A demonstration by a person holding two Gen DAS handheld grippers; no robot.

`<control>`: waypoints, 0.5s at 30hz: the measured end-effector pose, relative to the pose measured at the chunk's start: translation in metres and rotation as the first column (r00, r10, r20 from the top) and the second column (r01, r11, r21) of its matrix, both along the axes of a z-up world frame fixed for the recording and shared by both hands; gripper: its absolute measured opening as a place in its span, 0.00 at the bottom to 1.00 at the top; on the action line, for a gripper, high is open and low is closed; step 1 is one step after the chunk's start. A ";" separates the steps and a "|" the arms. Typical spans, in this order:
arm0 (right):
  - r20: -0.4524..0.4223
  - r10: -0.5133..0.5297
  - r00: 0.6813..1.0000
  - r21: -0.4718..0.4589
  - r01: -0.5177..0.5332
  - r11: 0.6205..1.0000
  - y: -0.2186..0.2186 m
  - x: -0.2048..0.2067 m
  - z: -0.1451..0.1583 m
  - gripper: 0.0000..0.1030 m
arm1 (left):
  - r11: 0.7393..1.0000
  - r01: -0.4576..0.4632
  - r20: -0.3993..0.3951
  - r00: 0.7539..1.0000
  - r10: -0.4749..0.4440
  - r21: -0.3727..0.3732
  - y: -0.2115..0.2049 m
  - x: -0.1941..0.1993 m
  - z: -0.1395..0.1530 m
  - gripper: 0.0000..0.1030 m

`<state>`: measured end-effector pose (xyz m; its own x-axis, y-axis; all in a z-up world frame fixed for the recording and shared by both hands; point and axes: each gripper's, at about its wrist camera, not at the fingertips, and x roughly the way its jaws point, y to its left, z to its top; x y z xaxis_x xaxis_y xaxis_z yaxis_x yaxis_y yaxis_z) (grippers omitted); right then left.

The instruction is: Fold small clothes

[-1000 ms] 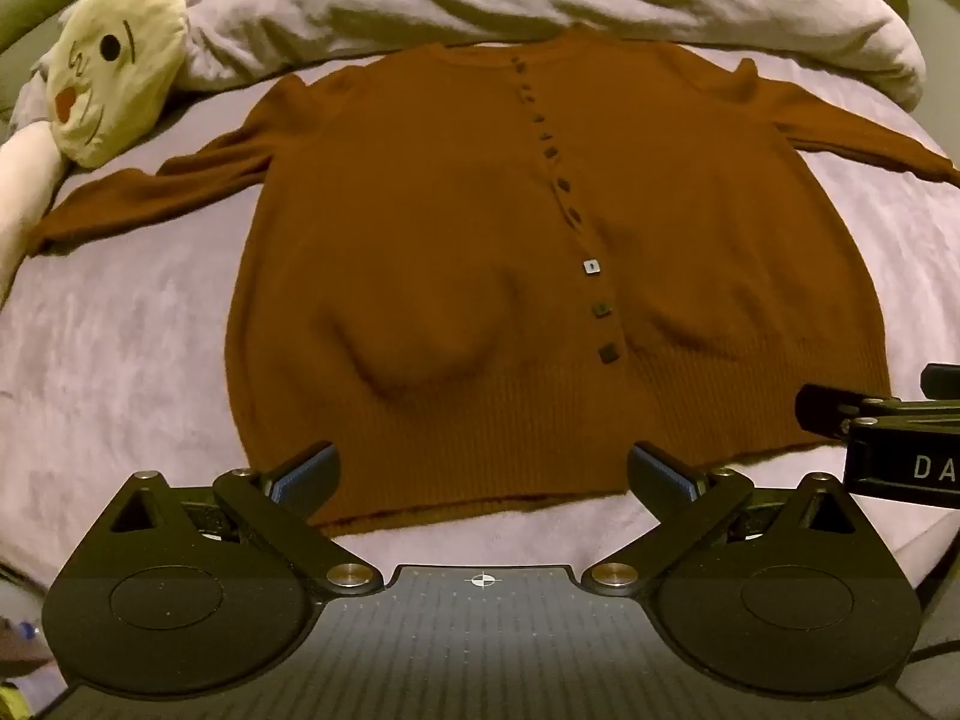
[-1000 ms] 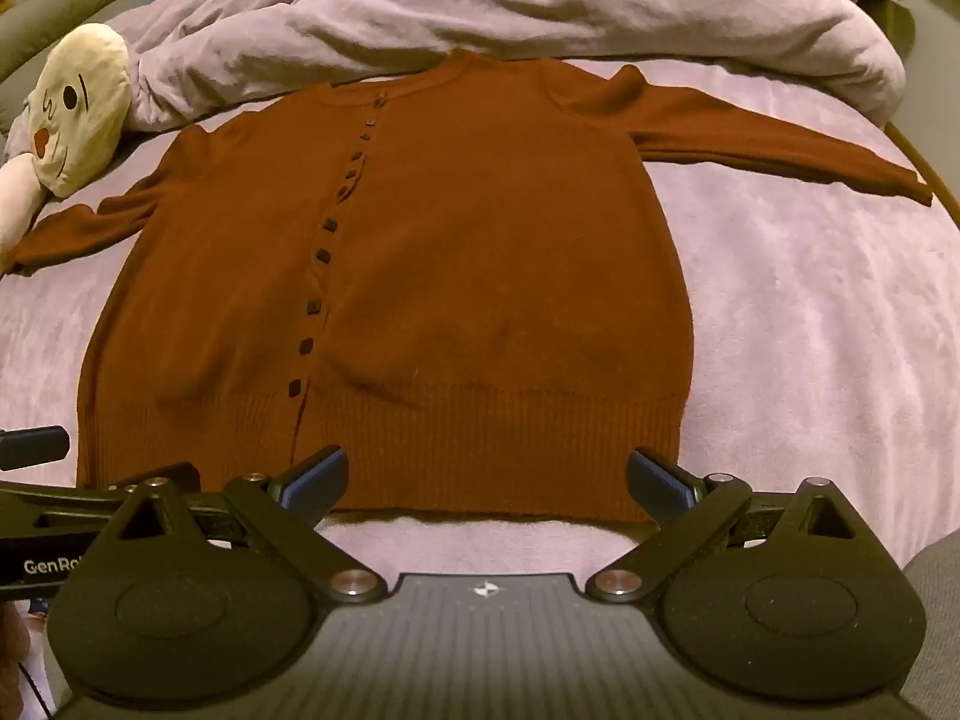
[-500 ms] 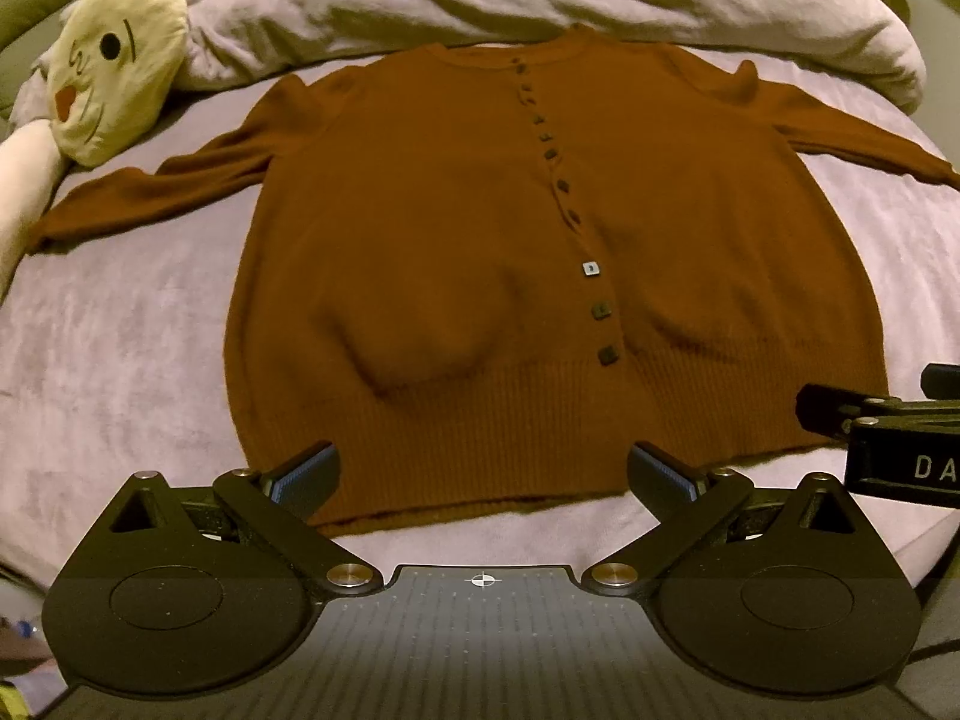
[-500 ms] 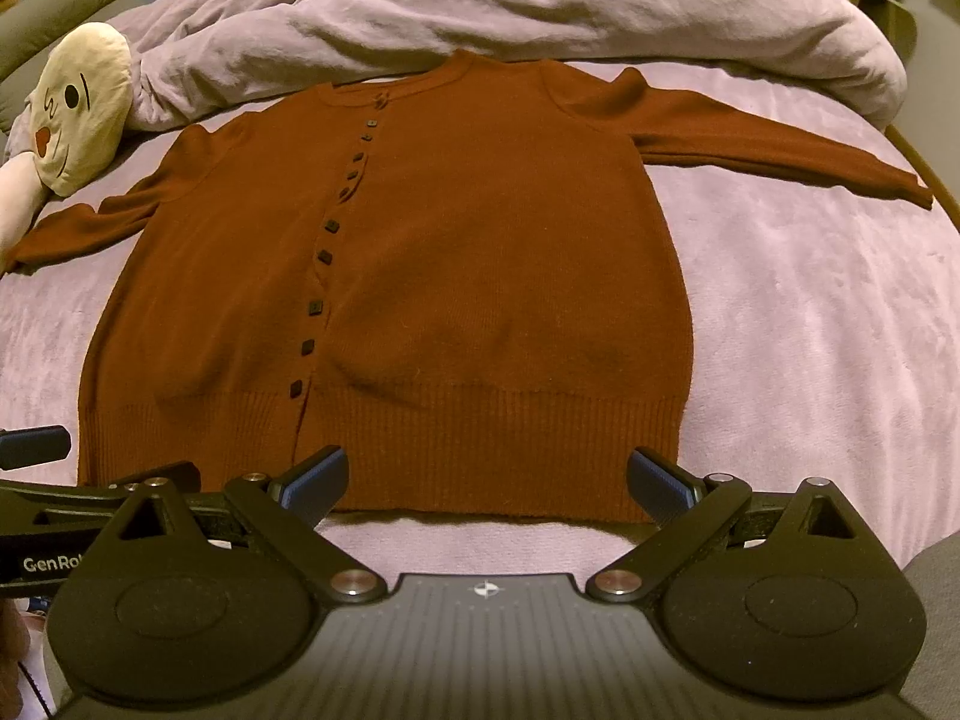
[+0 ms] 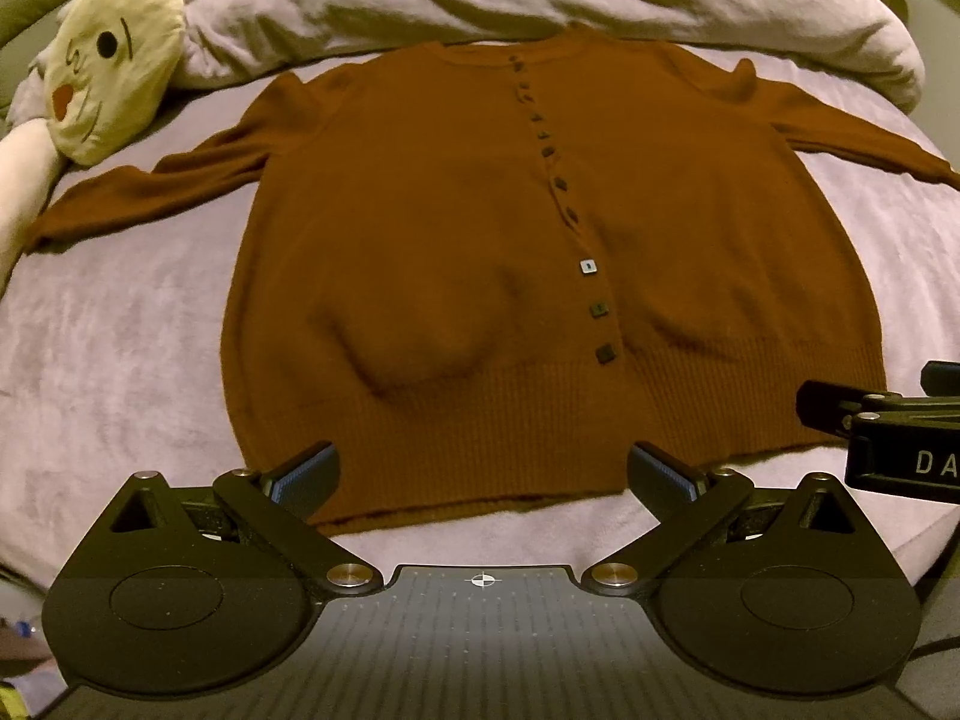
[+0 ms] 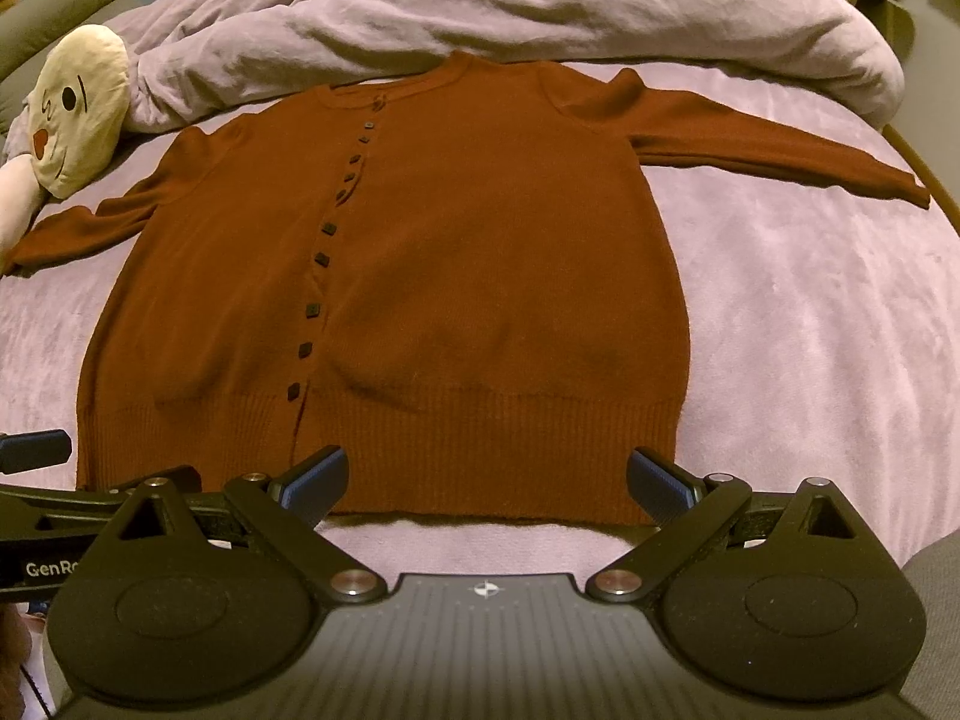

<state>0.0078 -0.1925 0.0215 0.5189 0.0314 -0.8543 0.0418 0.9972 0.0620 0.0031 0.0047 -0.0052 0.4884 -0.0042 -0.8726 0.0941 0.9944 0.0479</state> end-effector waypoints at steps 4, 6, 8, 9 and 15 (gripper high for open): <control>-0.002 0.001 1.000 -0.001 -0.001 1.000 0.000 0.001 0.000 0.96 | 1.000 0.000 0.001 1.000 0.000 -0.001 0.001 -0.001 0.000 1.00; -0.002 0.001 1.000 -0.001 -0.001 1.000 0.000 0.001 0.000 0.96 | 1.000 -0.001 0.000 1.000 0.001 -0.002 0.001 -0.001 0.000 1.00; -0.002 0.000 1.000 -0.001 0.000 1.000 0.000 0.001 0.000 0.96 | 1.000 -0.001 0.001 1.000 0.001 -0.001 0.000 0.000 0.000 1.00; -0.002 0.000 1.000 -0.001 0.000 1.000 0.000 0.001 0.000 0.96 | 1.000 -0.001 0.000 1.000 0.001 0.000 -0.001 0.000 0.000 1.00; -0.005 0.001 1.000 0.000 -0.001 1.000 0.000 0.002 0.000 0.96 | 1.000 -0.002 0.000 1.000 0.002 -0.001 0.000 0.000 -0.001 1.00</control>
<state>0.0097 -0.1926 0.0215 0.5142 0.0315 -0.8571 0.0414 0.9972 0.0615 0.0034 0.0045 -0.0058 0.4883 -0.0039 -0.8727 0.0919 0.9947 0.0469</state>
